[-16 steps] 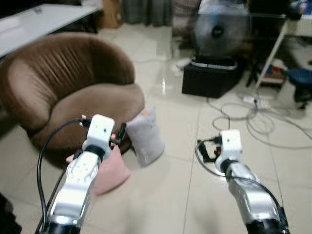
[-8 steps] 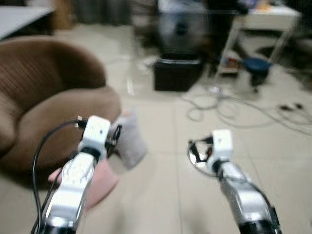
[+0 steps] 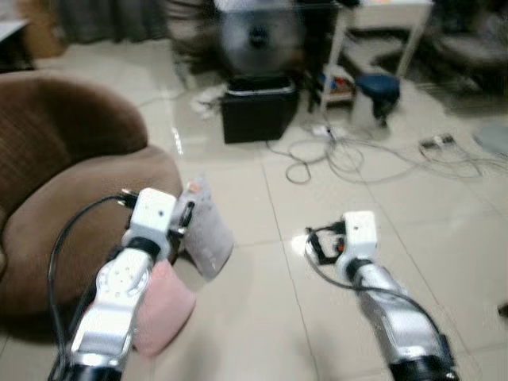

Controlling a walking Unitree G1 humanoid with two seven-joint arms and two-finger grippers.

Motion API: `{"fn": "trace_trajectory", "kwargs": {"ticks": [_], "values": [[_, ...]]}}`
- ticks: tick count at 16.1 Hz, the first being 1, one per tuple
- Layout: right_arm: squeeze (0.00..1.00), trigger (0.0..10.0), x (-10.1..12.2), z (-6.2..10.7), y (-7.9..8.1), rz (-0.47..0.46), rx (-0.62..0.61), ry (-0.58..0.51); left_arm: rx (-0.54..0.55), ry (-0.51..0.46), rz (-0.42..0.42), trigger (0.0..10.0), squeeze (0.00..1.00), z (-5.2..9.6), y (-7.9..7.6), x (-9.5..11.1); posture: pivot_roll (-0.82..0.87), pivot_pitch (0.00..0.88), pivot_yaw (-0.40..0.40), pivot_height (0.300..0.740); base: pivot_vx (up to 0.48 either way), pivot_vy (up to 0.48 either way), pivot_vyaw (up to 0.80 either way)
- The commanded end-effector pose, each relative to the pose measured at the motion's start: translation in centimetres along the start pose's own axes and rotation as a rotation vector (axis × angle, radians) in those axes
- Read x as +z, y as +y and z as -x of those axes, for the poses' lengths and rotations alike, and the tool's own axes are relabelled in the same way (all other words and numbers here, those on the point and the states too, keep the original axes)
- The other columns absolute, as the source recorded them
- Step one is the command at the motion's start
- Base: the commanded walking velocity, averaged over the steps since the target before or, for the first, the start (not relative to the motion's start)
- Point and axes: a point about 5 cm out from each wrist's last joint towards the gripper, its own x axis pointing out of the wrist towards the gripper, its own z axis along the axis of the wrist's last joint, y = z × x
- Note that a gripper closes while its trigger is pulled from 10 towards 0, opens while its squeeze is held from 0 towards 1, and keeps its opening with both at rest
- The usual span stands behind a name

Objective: Move the pillow to the sofa from floor

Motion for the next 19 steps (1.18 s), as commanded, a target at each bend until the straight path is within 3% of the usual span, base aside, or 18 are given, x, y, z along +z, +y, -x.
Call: {"fn": "trace_trajectory", "kwargs": {"ticks": [1,19], "values": [[0.0,10.0,0.4,-0.13,0.2,-0.013,0.004,-0.017,0.005,0.013,-0.009,10.0,0.0,0.07,0.37,-0.19,0.09,0.0,0.051,0.74,0.0,0.356,-0.43],[0.0,10.0,0.26,-0.32,0.39,0.005,0.02,-0.008,0.012,0.028,-0.02,10.0,0.0,0.33,0.4,-0.58,0.1,0.0,0.042,0.74,0.0,0.355,0.0]]}}
